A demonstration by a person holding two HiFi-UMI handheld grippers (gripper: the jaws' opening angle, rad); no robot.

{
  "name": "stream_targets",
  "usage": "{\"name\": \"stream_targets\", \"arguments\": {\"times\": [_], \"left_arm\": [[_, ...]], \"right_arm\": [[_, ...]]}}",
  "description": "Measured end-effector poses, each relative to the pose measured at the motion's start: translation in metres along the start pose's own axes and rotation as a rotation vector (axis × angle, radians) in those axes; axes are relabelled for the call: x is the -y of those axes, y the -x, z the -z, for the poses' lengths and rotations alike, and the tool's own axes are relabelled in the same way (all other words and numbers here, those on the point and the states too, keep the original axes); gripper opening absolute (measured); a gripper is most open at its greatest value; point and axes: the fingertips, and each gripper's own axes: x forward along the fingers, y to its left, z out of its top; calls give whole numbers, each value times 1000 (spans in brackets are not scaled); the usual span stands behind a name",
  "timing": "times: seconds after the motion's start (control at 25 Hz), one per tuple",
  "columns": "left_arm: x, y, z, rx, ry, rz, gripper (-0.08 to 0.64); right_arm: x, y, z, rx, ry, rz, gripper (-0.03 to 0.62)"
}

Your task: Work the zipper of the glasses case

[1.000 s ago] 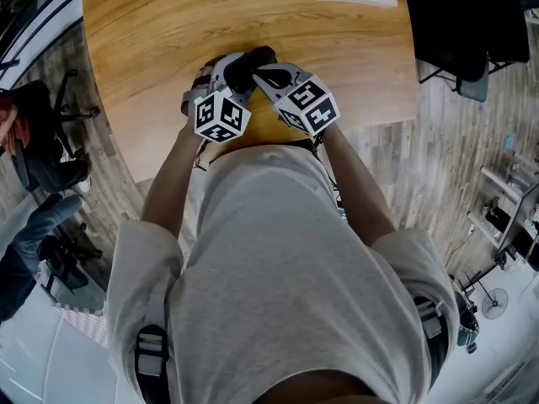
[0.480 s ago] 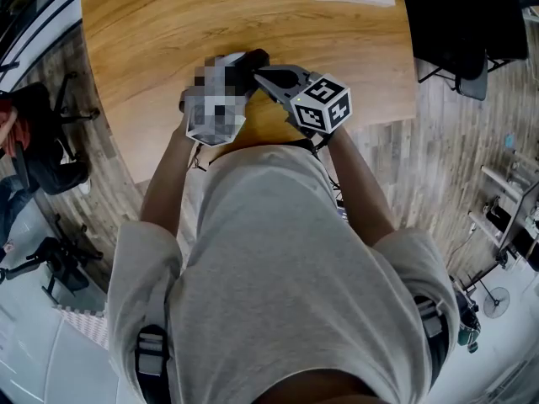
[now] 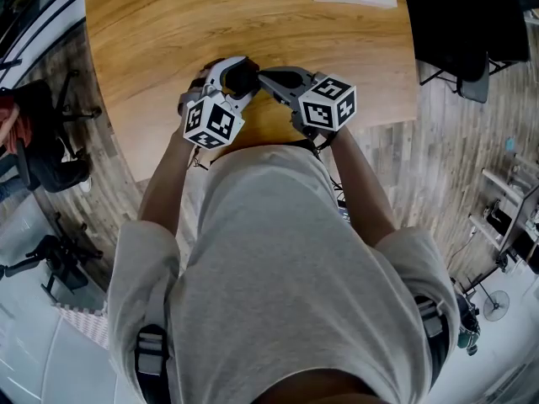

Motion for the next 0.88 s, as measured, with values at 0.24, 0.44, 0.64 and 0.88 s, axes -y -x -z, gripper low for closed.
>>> {"name": "stream_targets", "arguments": {"times": [0.24, 0.44, 0.64, 0.88], "left_arm": [[-1, -5, -1, -32, -20, -6, 273], [-3, -9, -2, -87, -32, -4, 272], [-5, -12, 0, -110, -37, -2, 272], [-5, -11, -9, -44, -79, -26, 273]], "right_arm": [[-8, 3, -6, -6, 48, 16, 26], [-9, 5, -10, -12, 84, 29, 26], [-19, 0, -13, -33, 138, 31, 26], [-14, 9, -16, 2, 96, 18, 26]]}}
